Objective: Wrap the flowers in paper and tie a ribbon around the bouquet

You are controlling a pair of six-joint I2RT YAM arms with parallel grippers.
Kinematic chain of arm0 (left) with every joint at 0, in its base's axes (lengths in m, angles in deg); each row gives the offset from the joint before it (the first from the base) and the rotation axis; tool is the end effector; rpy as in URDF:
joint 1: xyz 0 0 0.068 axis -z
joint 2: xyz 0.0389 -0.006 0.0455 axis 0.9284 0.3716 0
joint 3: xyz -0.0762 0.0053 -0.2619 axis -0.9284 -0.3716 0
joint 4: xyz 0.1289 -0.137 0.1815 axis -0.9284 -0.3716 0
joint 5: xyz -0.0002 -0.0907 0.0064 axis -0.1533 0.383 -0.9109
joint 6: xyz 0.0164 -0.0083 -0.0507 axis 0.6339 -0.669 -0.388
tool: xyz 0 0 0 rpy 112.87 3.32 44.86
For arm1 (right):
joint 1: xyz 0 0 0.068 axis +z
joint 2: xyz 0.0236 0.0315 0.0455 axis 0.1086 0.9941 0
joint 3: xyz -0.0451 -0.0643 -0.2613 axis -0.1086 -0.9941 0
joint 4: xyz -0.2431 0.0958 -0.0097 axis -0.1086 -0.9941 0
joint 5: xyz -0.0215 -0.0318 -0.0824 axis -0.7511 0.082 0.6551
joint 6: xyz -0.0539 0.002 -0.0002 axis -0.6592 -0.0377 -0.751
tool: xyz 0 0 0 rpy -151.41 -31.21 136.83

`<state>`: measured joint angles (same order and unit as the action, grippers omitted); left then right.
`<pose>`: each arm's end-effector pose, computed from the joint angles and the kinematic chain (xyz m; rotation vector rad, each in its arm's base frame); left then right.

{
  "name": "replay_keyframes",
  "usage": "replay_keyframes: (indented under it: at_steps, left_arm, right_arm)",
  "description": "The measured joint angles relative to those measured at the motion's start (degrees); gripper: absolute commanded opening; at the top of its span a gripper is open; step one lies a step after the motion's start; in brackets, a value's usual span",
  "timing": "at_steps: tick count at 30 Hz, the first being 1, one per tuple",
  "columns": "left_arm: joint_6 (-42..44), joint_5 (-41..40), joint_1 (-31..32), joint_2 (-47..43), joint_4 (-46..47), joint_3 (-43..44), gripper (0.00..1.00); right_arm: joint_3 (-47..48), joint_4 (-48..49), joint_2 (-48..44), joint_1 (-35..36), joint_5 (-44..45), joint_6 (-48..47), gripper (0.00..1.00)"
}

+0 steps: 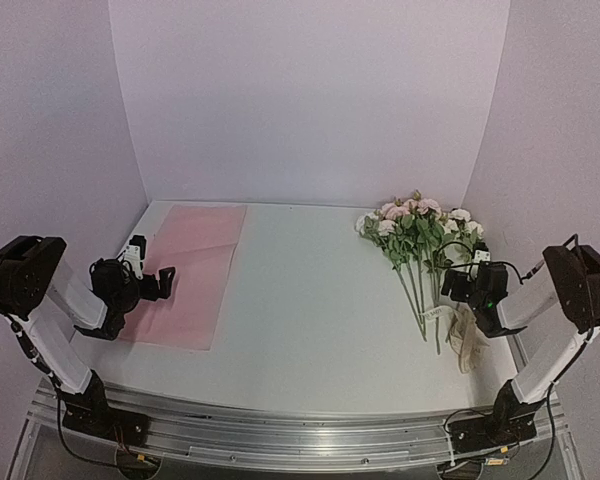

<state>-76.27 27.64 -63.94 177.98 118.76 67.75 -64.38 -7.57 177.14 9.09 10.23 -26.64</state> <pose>0.2579 -0.0240 0.1196 0.1850 1.8384 -0.1601 0.2753 0.0036 0.1223 0.2199 1.8971 -0.1896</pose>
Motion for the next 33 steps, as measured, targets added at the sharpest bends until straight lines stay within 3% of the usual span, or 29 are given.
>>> replay_keyframes:
  at_steps: [3, 7, 12, 17, 21, 25, 33]
  left_arm:
    - [0.0, 0.0, 0.0, 0.0, 0.02, 0.0, 1.0]
    - [0.37, 1.88, -0.06, -0.56, -1.58, 0.47, 1.0]
    - [4.43, 12.93, 0.3, -7.59, -18.87, 9.94, 1.0]
    - [21.81, 21.87, 4.32, -16.02, -40.49, 21.57, 1.0]
    - [39.98, 22.77, 13.03, -17.76, -61.57, 25.39, 1.0]
    - [55.42, 21.89, 16.02, -18.41, -77.08, 22.4, 1.0]
    - [77.0, 11.46, 16.0, -18.67, -86.15, 16.21, 1.0]
  right_arm:
    - [0.6, -2.14, -0.5, 0.0, -0.02, 0.0, 0.98]
    - [6.65, -14.09, -5.27, 0.0, -0.07, 0.01, 0.94]
    - [16.92, -26.11, -13.73, 0.25, -4.53, 2.86, 0.84]
    - [36.46, -41.77, -13.08, 7.45, -5.58, 8.69, 0.84]
    - [51.96, -49.63, -4.4, 19.98, -6.45, 15.18, 0.85]
    - [65.98, -54.58, 10.72, 29.99, -10.79, 24.14, 0.86]
    - [92.0, -59.91, 42.47, 38.53, -23.43, 39.98, 0.83]
